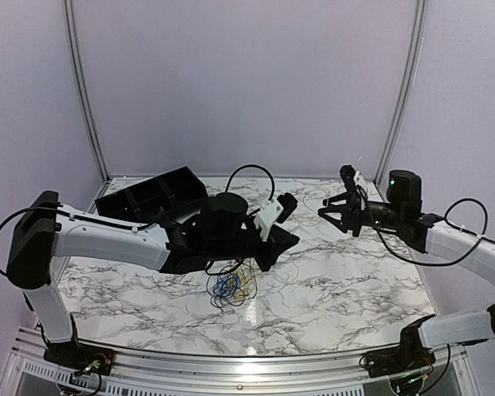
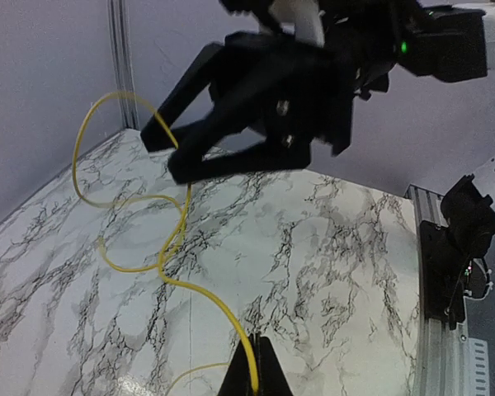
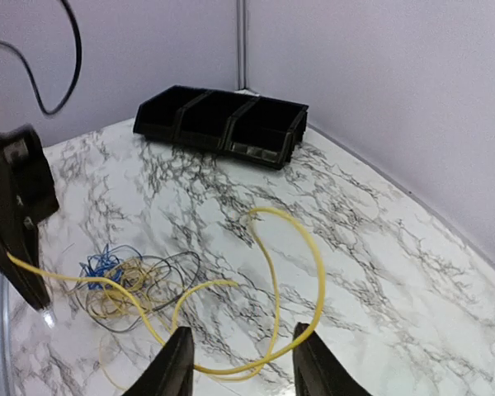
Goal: Untangle the cables
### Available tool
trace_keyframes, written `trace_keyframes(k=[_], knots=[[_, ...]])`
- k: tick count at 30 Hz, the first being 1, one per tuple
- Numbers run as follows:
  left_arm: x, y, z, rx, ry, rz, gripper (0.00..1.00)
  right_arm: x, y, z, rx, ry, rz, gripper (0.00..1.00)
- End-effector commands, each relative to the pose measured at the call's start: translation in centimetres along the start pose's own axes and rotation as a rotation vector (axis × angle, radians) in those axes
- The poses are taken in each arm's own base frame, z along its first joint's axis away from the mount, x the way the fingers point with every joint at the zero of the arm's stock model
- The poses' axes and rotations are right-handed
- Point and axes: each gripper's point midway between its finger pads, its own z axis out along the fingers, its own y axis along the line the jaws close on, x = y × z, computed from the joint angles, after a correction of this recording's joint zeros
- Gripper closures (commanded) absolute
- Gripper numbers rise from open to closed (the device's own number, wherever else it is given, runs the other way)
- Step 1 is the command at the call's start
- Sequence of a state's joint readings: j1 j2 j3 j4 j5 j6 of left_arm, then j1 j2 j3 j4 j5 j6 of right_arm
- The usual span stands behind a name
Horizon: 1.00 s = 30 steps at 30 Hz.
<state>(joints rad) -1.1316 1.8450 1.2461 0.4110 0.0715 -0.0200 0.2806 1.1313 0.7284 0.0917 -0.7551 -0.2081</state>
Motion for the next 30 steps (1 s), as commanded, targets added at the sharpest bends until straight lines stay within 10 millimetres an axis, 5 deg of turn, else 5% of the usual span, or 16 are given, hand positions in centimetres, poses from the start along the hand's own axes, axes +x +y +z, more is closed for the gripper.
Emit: trace_keyframes(k=[1,10,19,30], knots=[[-3.6,0.1,-3.0,0.0,-0.079,-0.012,1.0,2.9,-2.4,1.4,0.045,0.11,-0.006,0.52],[-5.0,6.6,-9.1,-0.113,-0.064,-0.202,1.0,3.5,-2.4,1.3,0.049,0.127,-0.063,0.43],[-2.6,14.2,-16.5,-0.372,0.108,-0.218,1.0,3.6,-3.0,1.4,0.07,0.143,-0.092,0.43],[-1.2,24.2,-27.5,-0.809,0.118,-0.36,1.0,3.4,-2.6,0.7,0.081,0.147,-0.118,0.43]])
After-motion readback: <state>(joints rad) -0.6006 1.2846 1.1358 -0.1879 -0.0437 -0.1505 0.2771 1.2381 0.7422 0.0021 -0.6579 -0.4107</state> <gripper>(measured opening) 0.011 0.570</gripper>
